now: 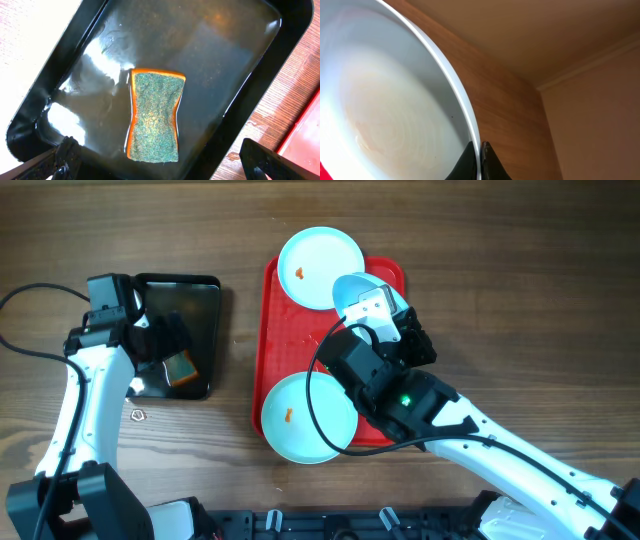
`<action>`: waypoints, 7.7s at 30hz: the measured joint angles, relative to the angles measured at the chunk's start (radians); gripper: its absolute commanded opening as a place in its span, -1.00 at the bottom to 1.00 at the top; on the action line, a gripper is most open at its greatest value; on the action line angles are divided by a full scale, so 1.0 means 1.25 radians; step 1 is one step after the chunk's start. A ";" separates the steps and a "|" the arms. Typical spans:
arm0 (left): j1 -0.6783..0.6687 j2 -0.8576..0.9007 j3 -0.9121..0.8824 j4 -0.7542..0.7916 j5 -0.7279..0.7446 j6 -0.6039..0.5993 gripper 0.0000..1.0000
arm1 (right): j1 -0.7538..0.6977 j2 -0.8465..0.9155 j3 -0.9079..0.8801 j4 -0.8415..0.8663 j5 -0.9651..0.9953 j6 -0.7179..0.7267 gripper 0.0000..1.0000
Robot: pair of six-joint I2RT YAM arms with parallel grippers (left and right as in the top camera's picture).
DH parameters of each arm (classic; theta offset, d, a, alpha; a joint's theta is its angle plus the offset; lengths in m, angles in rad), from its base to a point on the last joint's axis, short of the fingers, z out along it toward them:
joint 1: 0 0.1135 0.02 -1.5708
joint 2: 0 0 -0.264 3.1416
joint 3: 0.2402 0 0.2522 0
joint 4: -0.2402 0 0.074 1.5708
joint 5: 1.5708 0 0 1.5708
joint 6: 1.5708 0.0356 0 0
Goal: Clean dirty plates on tray and stack at the side
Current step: 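Lift the middle plate with the right gripper and place it right of tray, then move the right gripper to the rim of the bottom plate, then grasp the sponge in the basin with the left gripper and wet it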
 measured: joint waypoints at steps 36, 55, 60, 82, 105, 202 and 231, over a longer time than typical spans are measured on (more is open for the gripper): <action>0.000 0.000 0.000 0.000 0.000 0.000 1.00 | 0.000 0.000 0.000 0.010 -0.001 0.017 -0.92; 0.000 0.000 0.000 0.000 0.000 0.000 1.00 | -0.234 -0.007 0.003 -0.076 -0.354 0.236 -0.91; 0.000 0.000 0.000 0.000 0.000 0.000 1.00 | -0.475 -0.026 0.003 -0.083 -0.582 0.291 -0.91; 0.000 0.000 0.000 0.000 0.000 0.000 1.00 | -1.001 0.135 -0.026 -0.130 -0.921 0.284 -0.10; 0.000 0.000 0.000 0.000 0.000 0.000 1.00 | -0.336 0.043 -0.087 -0.139 -1.158 0.132 0.05; 0.007 0.149 -0.004 0.029 0.083 -0.016 -0.56 | -0.260 0.031 -0.150 0.079 -1.032 0.203 0.13; -0.009 0.156 -0.061 0.102 0.082 0.040 0.18 | -0.260 0.031 -0.150 0.080 -1.049 0.205 0.06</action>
